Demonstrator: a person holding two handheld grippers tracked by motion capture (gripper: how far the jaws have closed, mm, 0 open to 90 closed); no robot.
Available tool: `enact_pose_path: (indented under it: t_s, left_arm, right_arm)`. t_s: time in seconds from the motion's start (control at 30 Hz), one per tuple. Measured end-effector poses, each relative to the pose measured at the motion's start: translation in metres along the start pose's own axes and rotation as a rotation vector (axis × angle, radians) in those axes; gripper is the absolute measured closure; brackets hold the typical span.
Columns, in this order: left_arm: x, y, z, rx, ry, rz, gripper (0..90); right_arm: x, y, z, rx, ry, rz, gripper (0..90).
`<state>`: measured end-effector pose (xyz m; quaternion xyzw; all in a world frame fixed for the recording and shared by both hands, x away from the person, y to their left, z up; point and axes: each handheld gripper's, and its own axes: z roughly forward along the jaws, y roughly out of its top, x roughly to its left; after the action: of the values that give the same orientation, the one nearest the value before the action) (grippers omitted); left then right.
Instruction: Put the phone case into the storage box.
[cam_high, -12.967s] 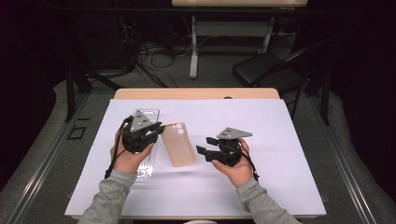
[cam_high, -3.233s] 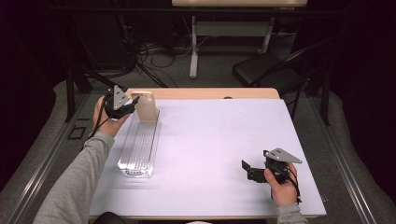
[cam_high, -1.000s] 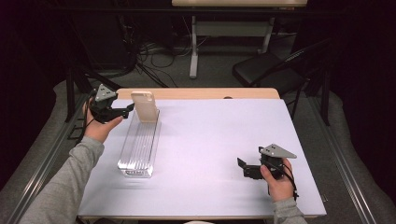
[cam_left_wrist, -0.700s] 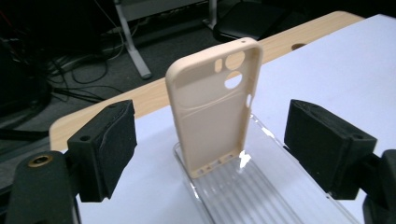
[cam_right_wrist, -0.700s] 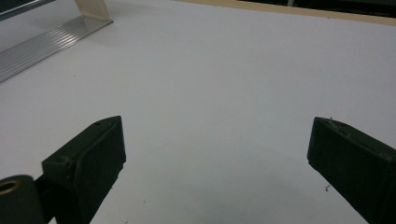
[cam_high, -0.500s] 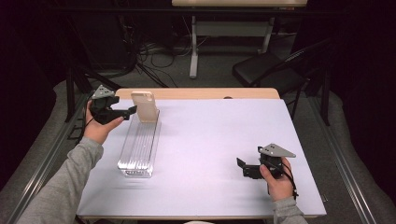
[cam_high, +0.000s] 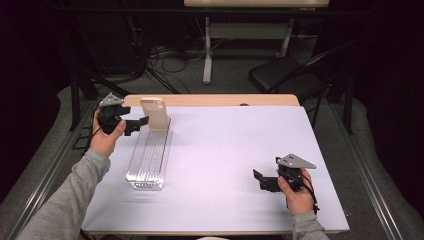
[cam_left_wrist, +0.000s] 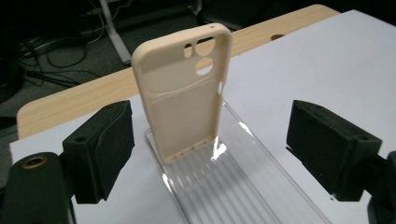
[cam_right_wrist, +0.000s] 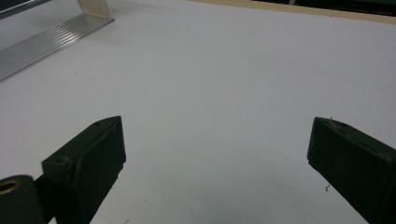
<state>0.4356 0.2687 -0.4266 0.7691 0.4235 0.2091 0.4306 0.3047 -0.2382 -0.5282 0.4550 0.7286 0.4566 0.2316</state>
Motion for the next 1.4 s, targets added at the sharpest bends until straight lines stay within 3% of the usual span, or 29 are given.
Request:
enact_pose_path:
  t_s: [0.13, 0.3, 0.43, 0.6, 1.0, 1.13, 1.2, 1.3, 1.4]
  left_arm:
    - [-0.003, 0.001, -0.003, -0.026, -0.006, -0.010, 13.4]
    - [-0.006, 0.002, -0.004, -0.021, -0.006, -0.010, 10.0]
    - [-0.009, 0.002, -0.004, -0.018, -0.038, -0.010, 4.7]
    - [-0.016, 0.003, -0.007, 0.010, -0.044, 0.043, 4.2]
    - [-0.032, 0.003, -0.017, 0.031, -0.072, 0.072, 4.2]
    - [-0.036, -0.001, -0.021, 0.008, -0.102, 0.016, 4.2]
    - [-0.039, -0.004, -0.022, 0.011, -0.097, -0.004, 4.2]
    - [-0.044, -0.007, -0.025, 0.006, -0.079, 0.002, 4.2]
    - [-0.046, -0.011, -0.030, 0.005, -0.090, -0.003, 4.2]
  right_arm:
    - [0.000, 0.000, -0.001, -0.002, 0.000, 0.001, 3.7]
    - [-0.001, 0.000, -0.001, -0.006, -0.001, 0.002, 3.7]
    - [-0.001, 0.000, 0.000, -0.006, 0.001, 0.003, 3.7]
    - [-0.001, 0.001, 0.001, -0.007, 0.006, 0.002, 3.7]
    - [0.001, 0.008, 0.002, 0.003, 0.005, -0.033, 3.7]
    - [0.001, 0.010, 0.003, 0.003, 0.010, -0.033, 3.7]
    - [0.001, 0.011, 0.003, 0.005, 0.013, -0.034, 3.7]
    - [0.001, 0.013, 0.002, 0.002, 0.018, -0.039, 3.7]
    - [0.002, 0.015, 0.001, -0.003, 0.022, -0.041, 3.7]
